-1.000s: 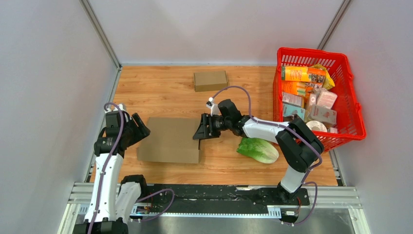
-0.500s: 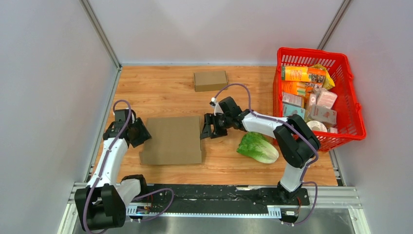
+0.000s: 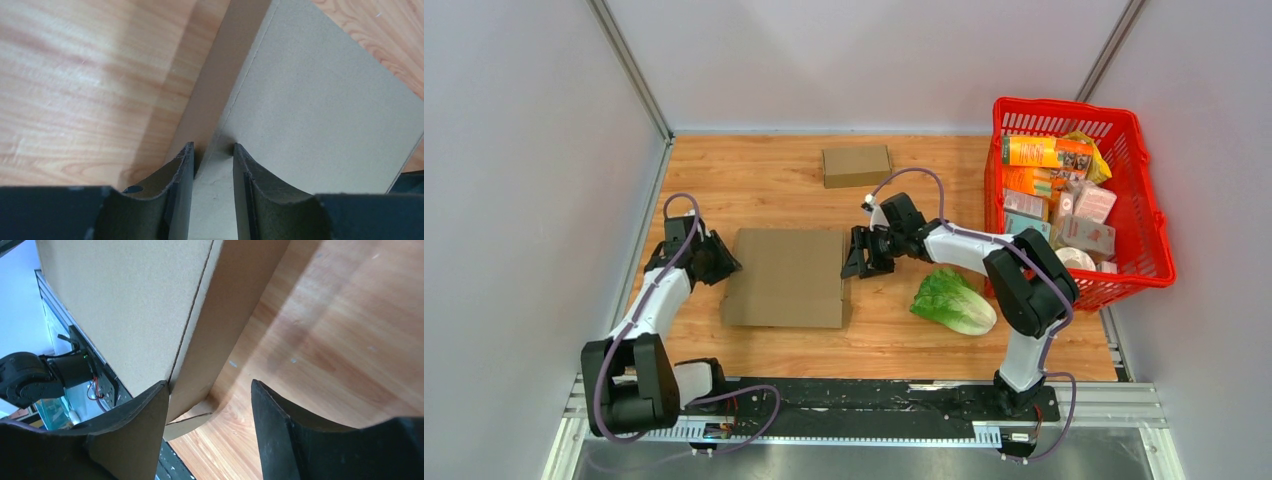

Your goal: Fold the paper box

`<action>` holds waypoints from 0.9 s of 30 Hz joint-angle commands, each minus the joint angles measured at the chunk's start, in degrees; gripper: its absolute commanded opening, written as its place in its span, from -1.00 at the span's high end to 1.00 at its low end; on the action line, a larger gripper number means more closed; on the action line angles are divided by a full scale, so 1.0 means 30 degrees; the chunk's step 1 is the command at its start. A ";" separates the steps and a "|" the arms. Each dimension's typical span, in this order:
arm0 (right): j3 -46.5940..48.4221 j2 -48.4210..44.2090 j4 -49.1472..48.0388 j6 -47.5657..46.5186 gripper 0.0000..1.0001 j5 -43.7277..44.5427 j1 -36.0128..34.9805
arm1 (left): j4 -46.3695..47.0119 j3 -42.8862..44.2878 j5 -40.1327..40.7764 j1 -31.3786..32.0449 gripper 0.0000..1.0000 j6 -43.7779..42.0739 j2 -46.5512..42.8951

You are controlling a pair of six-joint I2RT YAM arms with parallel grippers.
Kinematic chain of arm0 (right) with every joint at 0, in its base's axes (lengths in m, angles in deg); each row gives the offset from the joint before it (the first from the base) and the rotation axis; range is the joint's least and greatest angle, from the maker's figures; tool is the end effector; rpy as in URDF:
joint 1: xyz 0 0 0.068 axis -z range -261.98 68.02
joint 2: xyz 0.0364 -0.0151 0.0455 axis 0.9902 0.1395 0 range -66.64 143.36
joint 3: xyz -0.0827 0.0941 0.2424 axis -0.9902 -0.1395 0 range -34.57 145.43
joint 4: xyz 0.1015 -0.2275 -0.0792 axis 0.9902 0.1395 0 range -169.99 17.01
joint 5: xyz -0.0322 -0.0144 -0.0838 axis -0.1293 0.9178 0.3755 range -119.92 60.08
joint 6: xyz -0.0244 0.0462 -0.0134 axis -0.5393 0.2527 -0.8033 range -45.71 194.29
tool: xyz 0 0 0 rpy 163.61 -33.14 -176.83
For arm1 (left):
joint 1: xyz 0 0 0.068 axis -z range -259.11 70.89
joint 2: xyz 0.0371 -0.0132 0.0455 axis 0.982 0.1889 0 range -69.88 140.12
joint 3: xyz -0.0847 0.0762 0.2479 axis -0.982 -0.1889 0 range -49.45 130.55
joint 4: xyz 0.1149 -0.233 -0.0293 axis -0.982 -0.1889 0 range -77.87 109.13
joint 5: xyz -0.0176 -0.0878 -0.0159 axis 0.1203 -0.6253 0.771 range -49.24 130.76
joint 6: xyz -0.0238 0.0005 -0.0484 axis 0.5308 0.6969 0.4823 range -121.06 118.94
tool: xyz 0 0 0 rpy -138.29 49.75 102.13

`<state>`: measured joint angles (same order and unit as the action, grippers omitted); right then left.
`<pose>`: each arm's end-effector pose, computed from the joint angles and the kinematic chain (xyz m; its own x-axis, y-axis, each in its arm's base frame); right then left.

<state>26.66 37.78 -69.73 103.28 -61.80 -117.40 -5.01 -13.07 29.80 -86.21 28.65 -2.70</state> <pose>0.2885 0.2284 0.1616 -0.9354 -0.1601 -0.3153 -0.3373 0.6715 0.6598 0.2205 0.0207 0.1937 -0.6990 -0.5774 -0.4219 -0.4138 0.8078 -0.4199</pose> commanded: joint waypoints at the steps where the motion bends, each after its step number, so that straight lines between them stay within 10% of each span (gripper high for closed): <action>1: 0.1439 0.1255 0.0591 -0.0902 -0.25 0.3007 0.0410 | 0.1220 -0.0176 -0.1385 0.1075 0.28 0.0847 0.1834; 12: 0.1649 -0.0796 0.1387 -0.0791 -0.45 0.2282 0.0818 | -0.2033 0.2054 0.0229 0.0314 -0.29 0.0347 -0.2233; 27: 0.3028 0.2723 -0.2074 0.1850 0.09 -0.1592 0.1816 | 0.1338 0.1525 -0.4960 -0.1679 -0.47 0.1638 0.0782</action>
<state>34.38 44.60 -72.85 107.34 -64.73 -112.64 -5.17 -9.14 19.06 -90.42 32.15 -1.08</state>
